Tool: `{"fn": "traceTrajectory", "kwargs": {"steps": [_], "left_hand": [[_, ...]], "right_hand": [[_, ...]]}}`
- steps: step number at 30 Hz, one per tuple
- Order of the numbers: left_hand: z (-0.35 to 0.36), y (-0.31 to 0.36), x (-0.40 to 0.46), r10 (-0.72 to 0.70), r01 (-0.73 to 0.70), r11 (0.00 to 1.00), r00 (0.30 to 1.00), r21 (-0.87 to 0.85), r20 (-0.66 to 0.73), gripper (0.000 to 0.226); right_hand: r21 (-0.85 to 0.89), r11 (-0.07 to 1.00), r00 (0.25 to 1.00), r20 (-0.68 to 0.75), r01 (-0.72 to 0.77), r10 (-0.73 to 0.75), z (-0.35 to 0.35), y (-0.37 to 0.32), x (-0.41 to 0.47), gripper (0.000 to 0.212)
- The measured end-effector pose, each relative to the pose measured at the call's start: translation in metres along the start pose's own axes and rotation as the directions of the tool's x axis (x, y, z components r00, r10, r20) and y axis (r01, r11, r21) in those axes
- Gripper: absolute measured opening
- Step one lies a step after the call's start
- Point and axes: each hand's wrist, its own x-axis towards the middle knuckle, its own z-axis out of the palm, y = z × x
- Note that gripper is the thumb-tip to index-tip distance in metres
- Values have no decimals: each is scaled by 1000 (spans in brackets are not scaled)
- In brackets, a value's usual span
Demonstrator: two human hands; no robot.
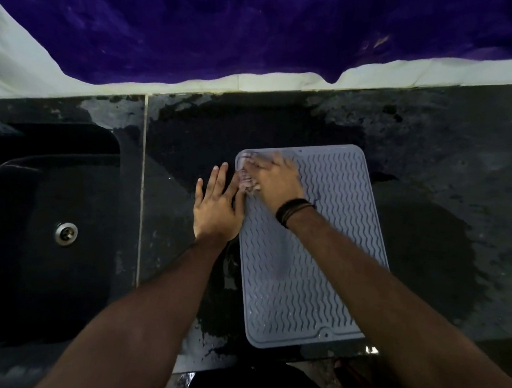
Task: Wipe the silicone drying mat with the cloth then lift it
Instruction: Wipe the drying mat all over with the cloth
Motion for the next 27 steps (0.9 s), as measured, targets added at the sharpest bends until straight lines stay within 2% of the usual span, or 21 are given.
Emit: {"fn": "traceTrajectory", "kwargs": {"steps": [8, 10, 14, 16, 20, 23, 27], "left_hand": [[-3, 3, -1, -7, 7, 1000, 1000, -12, 7, 54], [-3, 2, -1, -2, 2, 1000, 1000, -12, 7, 54], [-2, 1, 0, 8, -8, 1000, 1000, -9, 10, 54], [-1, 1, 1, 6, -6, 1000, 1000, -11, 12, 53], [-1, 0, 1, 4, -4, 1000, 1000, -3, 28, 56], [-2, 0, 0, 7, -8, 1000, 999, 25, 39, 62], [-3, 4, -1, -8, 7, 999, 1000, 39, 28, 64]], "right_hand": [[-7, 958, 958, -36, -286, 286, -3, 81, -31, 60], [7, 943, 942, -44, -333, 333, -1, 78, -27, 51], [193, 858, 869, -41, -477, 492, -4, 48, -4, 32], [208, 882, 895, -60, -423, 443, -7, 29, 7, 35], [70, 961, 961, -58, -268, 272, -9, 12, 9, 43], [6, 961, 961, -20, -275, 275, -6, 30, -2, 47], [1, 970, 969, 44, -243, 242, 7, 32, -44, 58]]}}
